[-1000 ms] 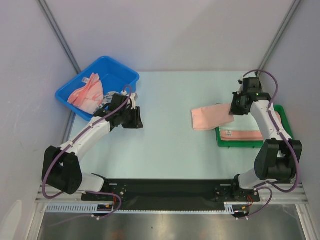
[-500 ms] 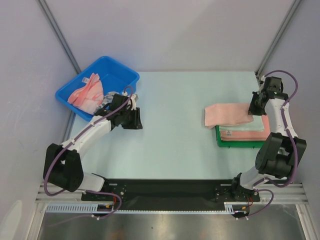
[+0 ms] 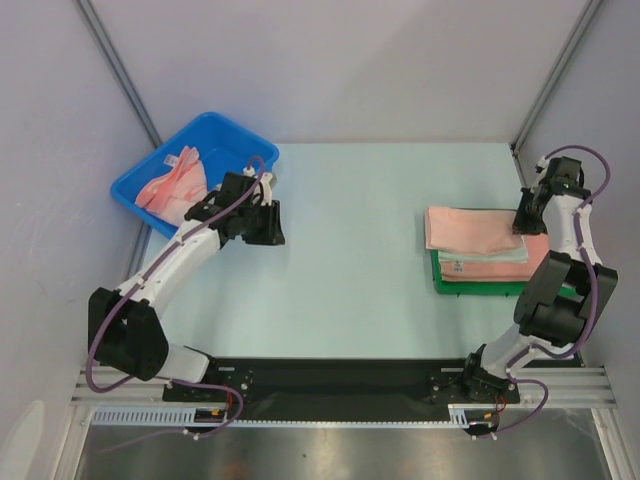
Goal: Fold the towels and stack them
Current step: Neatly place the folded towel into the bin
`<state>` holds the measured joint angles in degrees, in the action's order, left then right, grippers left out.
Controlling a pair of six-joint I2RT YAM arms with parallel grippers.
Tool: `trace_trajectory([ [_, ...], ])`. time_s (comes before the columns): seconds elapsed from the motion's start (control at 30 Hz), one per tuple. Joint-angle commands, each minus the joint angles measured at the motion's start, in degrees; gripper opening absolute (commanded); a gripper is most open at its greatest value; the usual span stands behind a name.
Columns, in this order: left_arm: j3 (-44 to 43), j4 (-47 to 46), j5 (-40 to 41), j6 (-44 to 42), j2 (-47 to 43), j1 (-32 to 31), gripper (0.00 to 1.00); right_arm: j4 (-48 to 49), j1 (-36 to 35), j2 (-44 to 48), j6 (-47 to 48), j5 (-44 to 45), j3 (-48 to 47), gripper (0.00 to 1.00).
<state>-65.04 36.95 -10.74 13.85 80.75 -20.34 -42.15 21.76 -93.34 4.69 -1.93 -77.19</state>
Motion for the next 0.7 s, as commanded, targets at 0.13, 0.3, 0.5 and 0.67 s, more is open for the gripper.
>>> trace_trajectory([
  [0.13, -6.2, 2.4, -0.1, -1.5, 1.1, 0.6, 0.42, 0.4, 1.5, -1.7, 2.1, 0.4, -3.5, 0.01],
  [0.3, -7.1, 2.5, -0.8, -1.2, 2.3, 0.6, 0.42, 0.8, 1.9, -3.3, 3.0, 0.2, -4.5, 0.02],
  [0.5, -8.1, 2.9, -0.9, -1.1, 3.0, 0.6, 0.42, 0.4, 4.2, -4.3, 3.0, -0.3, -5.2, 0.02],
  [0.67, -9.5, 2.8, -1.3, -0.9, 4.0, 0.6, 0.42, -0.7, 4.7, -6.3, 2.3, -1.9, -7.1, 0.05],
])
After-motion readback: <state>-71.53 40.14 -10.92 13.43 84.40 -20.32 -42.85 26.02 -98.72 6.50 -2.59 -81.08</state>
